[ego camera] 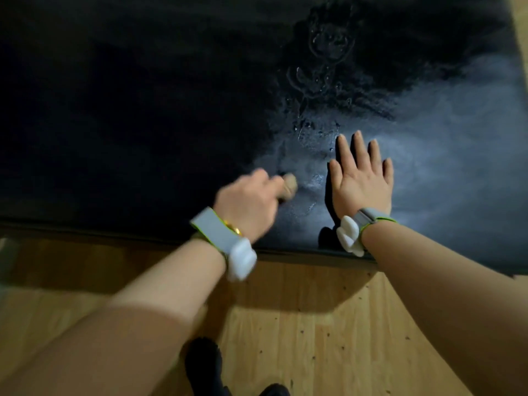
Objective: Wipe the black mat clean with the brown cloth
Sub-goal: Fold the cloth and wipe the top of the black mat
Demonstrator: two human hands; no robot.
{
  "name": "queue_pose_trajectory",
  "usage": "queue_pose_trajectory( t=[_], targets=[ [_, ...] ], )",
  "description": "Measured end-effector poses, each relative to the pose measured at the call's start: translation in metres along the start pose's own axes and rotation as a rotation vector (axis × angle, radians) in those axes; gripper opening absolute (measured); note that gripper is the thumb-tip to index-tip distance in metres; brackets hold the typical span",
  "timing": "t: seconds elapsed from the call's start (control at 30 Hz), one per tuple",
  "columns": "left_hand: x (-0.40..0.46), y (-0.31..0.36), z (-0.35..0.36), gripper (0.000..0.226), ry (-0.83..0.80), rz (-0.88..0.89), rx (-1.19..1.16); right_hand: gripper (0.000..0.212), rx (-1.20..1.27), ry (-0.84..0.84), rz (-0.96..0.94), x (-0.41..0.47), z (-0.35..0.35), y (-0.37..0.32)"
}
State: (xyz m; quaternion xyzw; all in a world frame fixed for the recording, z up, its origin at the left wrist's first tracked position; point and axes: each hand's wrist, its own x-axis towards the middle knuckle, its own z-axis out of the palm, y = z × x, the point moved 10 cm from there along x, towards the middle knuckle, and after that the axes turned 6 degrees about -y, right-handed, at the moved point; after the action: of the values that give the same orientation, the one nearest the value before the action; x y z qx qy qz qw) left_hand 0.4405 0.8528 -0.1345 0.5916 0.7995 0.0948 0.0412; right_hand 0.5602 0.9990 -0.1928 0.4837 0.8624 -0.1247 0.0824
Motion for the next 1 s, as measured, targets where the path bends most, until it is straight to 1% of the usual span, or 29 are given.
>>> queue_pose_trajectory(
  t=[0.03, 0.1, 0.13, 0.17, 0.2, 0.27, 0.3, 0.33, 0.4, 0.43, 0.47, 0.53, 0.57, 0.6, 0.63, 0.77, 0.83, 0.87, 0.9, 0.97, 1.0],
  targets=[
    [0.013, -0.028, -0.007, 0.015, 0.003, -0.155, 0.038, 0.053, -0.002, 0.000, -0.002, -0.001, 0.000, 0.000],
    [0.025, -0.073, -0.008, 0.017, -0.052, -0.438, 0.012, 0.053, 0.003, 0.002, -0.008, -0.001, 0.000, -0.001],
    [0.028, -0.079, -0.006, 0.019, -0.052, -0.501, -0.017, 0.053, 0.006, 0.004, -0.010, -0.001, -0.001, -0.002],
    [0.029, -0.072, -0.006, 0.019, -0.050, -0.509, -0.054, 0.053, 0.010, 0.003, -0.011, 0.000, -0.001, -0.001],
    [0.028, -0.057, -0.004, 0.019, -0.044, -0.453, -0.073, 0.053, 0.009, 0.004, -0.012, -0.001, -0.001, -0.002],
    [0.023, 0.000, -0.001, 0.021, -0.033, -0.177, -0.084, 0.053, 0.008, 0.007, -0.010, -0.001, -0.001, -0.002],
    [0.014, 0.029, 0.005, 0.021, -0.074, -0.027, -0.104, 0.053, 0.002, 0.007, -0.011, -0.001, -0.002, -0.002],
    [0.006, 0.049, 0.010, 0.023, -0.112, 0.084, -0.108, 0.053, -0.006, 0.005, -0.012, -0.001, -0.001, -0.002],
    [0.014, 0.052, 0.011, 0.026, -0.119, 0.196, -0.053, 0.053, -0.004, 0.000, -0.012, 0.001, -0.002, -0.001],
    [0.026, 0.042, 0.008, 0.026, -0.118, 0.187, -0.006, 0.053, 0.001, -0.004, -0.012, 0.002, -0.002, -0.001],
    [0.041, 0.025, 0.005, 0.025, -0.100, 0.126, 0.032, 0.053, 0.005, -0.010, -0.011, 0.003, -0.002, -0.001],
    [0.072, -0.025, -0.001, 0.018, -0.068, -0.130, 0.050, 0.053, -0.002, -0.014, -0.007, 0.004, -0.001, 0.001],
    [0.080, -0.046, 0.002, 0.016, -0.083, -0.237, 0.035, 0.053, -0.009, -0.019, -0.007, 0.005, 0.001, 0.001],
    [0.084, -0.056, 0.006, 0.017, -0.083, -0.285, 0.015, 0.053, -0.015, -0.023, -0.006, 0.005, 0.002, 0.002],
    [0.084, -0.058, 0.007, 0.017, -0.070, -0.288, 0.000, 0.053, -0.014, -0.027, -0.007, 0.005, 0.003, 0.001],
    [0.082, -0.051, 0.009, 0.014, -0.030, -0.199, 0.010, 0.054, -0.008, -0.056, -0.013, 0.006, 0.000, -0.001],
    [0.082, -0.052, 0.006, 0.018, 0.002, -0.192, 0.016, 0.054, -0.009, -0.075, -0.008, 0.006, 0.002, -0.001],
    [0.082, -0.053, 0.004, 0.023, 0.025, -0.185, 0.026, 0.053, -0.008, -0.059, -0.006, 0.007, 0.000, -0.001],
    [0.081, -0.052, 0.004, 0.028, 0.040, -0.178, 0.037, 0.051, -0.004, -0.009, -0.021, 0.008, -0.008, -0.003],
    [0.080, -0.051, 0.005, 0.030, 0.056, -0.161, 0.042, 0.042, 0.008, 0.131, -0.074, 0.021, -0.031, -0.006],
    [0.081, -0.051, 0.005, 0.030, 0.067, -0.154, 0.039, 0.038, 0.014, 0.157, -0.097, 0.033, -0.039, -0.008]
  ],
)
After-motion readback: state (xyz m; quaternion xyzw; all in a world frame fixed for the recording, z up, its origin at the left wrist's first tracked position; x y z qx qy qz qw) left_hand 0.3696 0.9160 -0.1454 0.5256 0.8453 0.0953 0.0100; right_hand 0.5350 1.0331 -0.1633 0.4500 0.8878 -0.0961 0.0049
